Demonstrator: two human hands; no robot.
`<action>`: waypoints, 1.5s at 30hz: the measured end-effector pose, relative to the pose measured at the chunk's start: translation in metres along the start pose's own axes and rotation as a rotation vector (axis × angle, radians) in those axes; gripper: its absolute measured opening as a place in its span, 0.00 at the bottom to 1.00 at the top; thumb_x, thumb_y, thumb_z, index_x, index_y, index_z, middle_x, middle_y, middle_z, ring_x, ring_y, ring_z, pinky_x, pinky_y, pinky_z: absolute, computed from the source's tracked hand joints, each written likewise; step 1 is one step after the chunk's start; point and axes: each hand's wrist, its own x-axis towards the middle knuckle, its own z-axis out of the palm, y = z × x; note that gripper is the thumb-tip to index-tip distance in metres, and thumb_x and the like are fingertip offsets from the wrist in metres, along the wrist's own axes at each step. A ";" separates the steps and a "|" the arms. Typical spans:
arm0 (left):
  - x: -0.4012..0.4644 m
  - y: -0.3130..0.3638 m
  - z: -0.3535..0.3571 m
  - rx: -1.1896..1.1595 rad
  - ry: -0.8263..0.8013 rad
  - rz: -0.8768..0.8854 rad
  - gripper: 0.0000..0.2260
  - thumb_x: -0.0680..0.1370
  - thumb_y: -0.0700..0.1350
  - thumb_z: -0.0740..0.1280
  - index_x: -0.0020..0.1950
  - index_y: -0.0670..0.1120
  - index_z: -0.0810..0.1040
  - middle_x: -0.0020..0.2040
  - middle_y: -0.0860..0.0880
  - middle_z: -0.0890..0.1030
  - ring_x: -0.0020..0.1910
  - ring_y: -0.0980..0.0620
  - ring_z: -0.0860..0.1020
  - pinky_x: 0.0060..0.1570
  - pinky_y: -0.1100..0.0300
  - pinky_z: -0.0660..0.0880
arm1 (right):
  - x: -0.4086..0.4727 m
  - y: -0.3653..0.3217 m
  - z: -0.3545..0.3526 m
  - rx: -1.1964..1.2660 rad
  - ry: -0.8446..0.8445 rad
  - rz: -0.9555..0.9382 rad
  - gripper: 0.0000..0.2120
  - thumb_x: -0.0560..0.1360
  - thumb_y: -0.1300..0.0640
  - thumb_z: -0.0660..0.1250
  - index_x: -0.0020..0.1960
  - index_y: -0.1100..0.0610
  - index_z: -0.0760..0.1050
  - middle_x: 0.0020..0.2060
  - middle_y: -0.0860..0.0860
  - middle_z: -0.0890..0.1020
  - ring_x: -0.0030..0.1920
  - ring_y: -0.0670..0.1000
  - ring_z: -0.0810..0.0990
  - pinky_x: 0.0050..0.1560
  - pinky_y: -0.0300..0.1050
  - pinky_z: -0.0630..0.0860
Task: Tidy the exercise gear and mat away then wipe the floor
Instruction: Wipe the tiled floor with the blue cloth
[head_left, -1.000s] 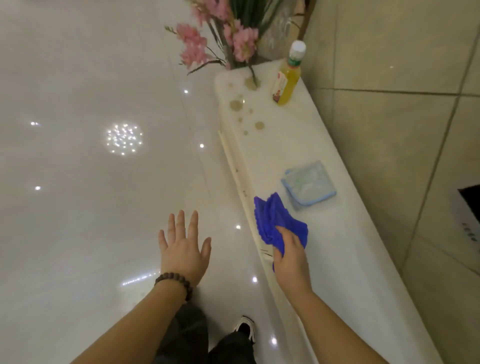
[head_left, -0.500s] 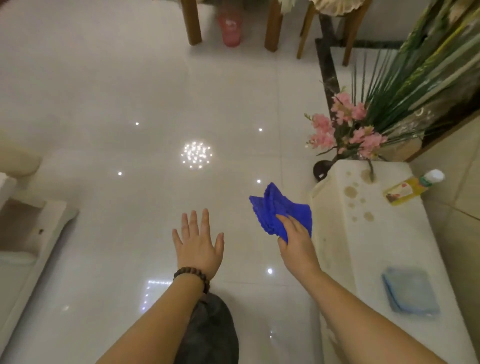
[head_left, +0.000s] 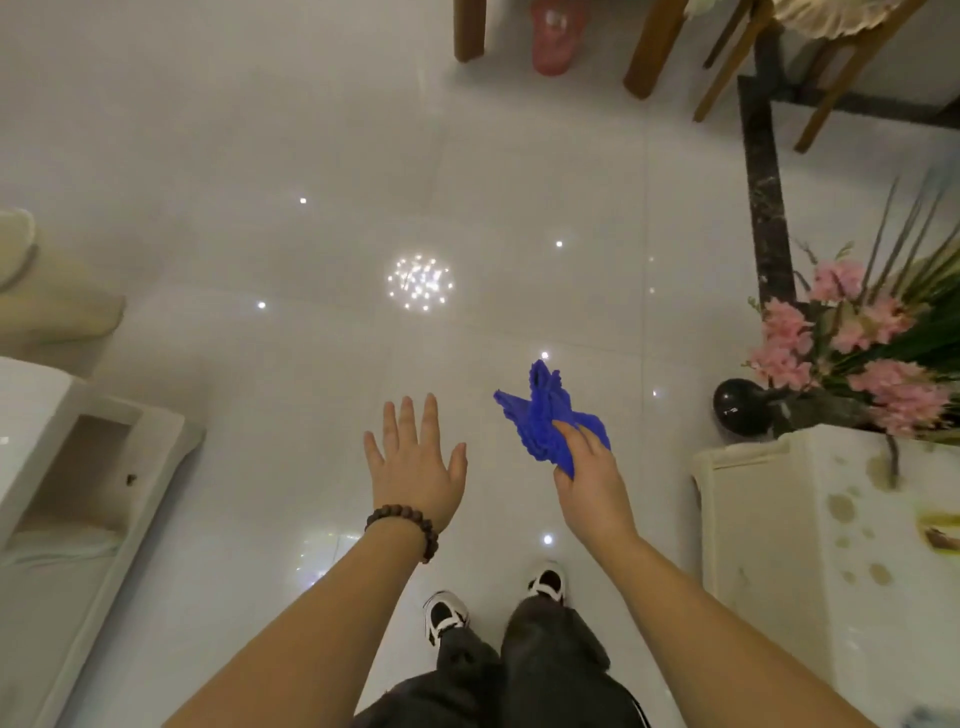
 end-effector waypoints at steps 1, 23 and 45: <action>0.015 -0.003 -0.001 0.001 -0.008 -0.011 0.30 0.81 0.59 0.47 0.78 0.51 0.39 0.79 0.46 0.44 0.78 0.45 0.40 0.75 0.43 0.43 | 0.015 -0.003 0.006 -0.002 -0.016 0.007 0.25 0.76 0.66 0.62 0.71 0.55 0.66 0.68 0.52 0.70 0.65 0.53 0.69 0.66 0.43 0.67; 0.525 -0.079 0.321 -0.027 0.012 -0.176 0.30 0.81 0.60 0.47 0.78 0.50 0.39 0.79 0.45 0.43 0.77 0.44 0.40 0.75 0.42 0.44 | 0.543 0.207 0.314 -0.494 -0.240 -0.281 0.37 0.75 0.35 0.59 0.76 0.40 0.45 0.77 0.51 0.46 0.76 0.56 0.46 0.73 0.62 0.49; 0.716 -0.156 0.455 -0.047 0.171 -0.464 0.36 0.76 0.62 0.42 0.78 0.45 0.36 0.78 0.41 0.38 0.76 0.42 0.37 0.71 0.34 0.39 | 0.679 0.242 0.508 -0.782 -0.193 -0.566 0.34 0.72 0.27 0.44 0.75 0.37 0.44 0.77 0.48 0.43 0.76 0.60 0.40 0.66 0.76 0.37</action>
